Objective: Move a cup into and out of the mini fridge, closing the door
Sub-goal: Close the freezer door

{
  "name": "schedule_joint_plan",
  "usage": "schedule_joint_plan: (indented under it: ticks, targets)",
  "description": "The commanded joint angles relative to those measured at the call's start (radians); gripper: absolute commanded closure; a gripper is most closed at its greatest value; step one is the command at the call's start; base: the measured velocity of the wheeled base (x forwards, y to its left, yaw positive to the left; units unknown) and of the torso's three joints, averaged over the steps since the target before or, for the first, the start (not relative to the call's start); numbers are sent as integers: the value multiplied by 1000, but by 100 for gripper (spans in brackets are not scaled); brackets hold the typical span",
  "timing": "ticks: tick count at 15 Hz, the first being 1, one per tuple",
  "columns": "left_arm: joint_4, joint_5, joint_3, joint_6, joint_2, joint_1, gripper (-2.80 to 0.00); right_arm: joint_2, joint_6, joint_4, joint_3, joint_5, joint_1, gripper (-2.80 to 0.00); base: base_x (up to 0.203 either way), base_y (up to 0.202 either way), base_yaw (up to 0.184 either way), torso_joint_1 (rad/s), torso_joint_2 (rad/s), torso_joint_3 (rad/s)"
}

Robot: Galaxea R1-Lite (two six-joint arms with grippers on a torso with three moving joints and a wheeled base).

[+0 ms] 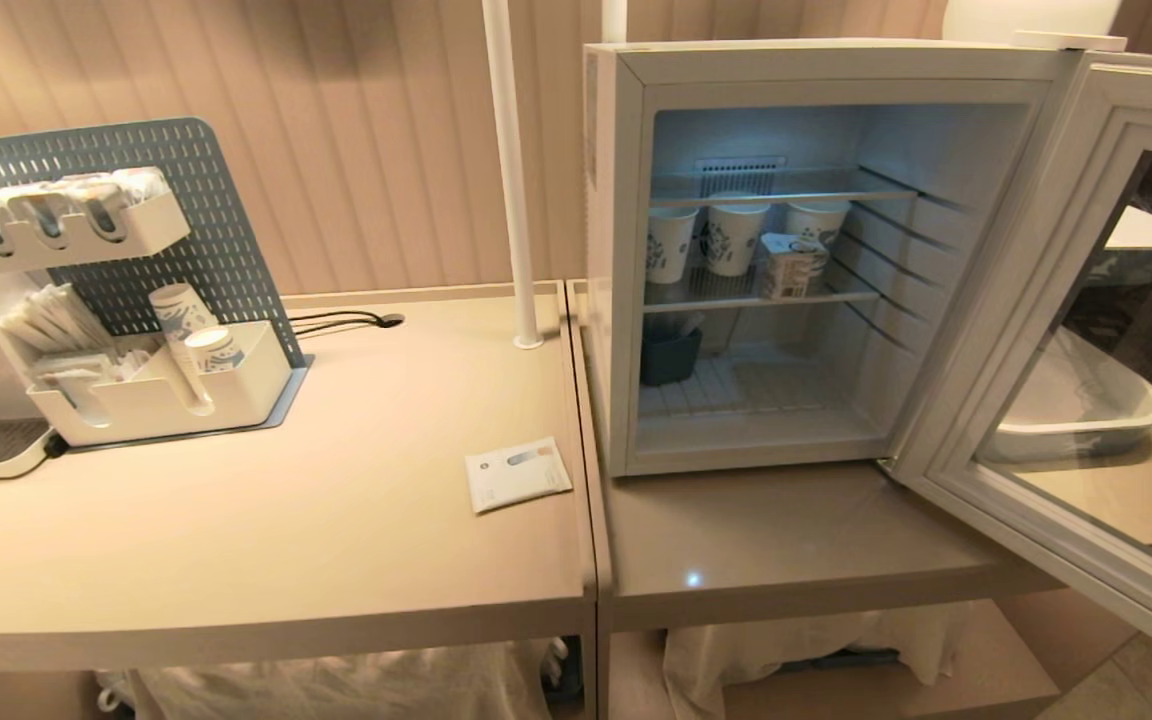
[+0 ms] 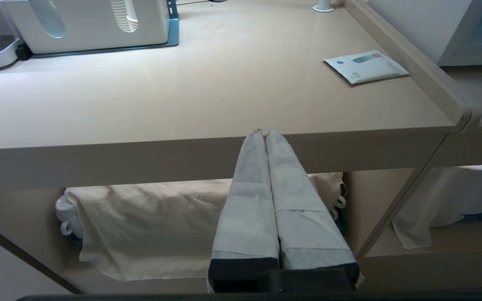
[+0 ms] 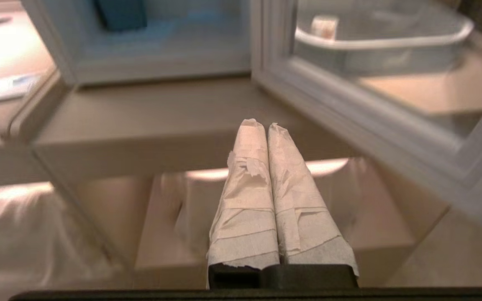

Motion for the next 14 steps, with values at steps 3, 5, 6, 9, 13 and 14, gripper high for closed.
schedule_joint_plan:
  ticks: [3, 5, 6, 9, 13, 14]
  targets:
    - [-1, 0, 2, 2, 0, 1, 0, 1, 1, -3, 11, 4, 0, 0, 0, 0, 0, 0, 0, 0]
    - [-2, 0, 2, 3, 1, 1, 0, 1, 1, -3, 11, 4, 0, 0, 0, 0, 0, 0, 0, 0]
    - [-2, 0, 2, 3, 1, 1, 0, 1, 1, -3, 10, 4, 0, 0, -148, 0, 1, 3, 12, 2]
    - [-2, 0, 2, 3, 1, 1, 0, 1, 1, -3, 10, 4, 0, 0, -192, 0, 0, 1, -1, 4]
    - [-2, 0, 2, 3, 1, 0, 0, 1, 6, -3, 10, 2, 0, 0, -190, 0, -3, 3, 2, 3]
    - [-2, 0, 2, 3, 1, -1, 0, 1, 7, -3, 10, 2, 0, 0, -149, 0, 2, 4, 2, 2]
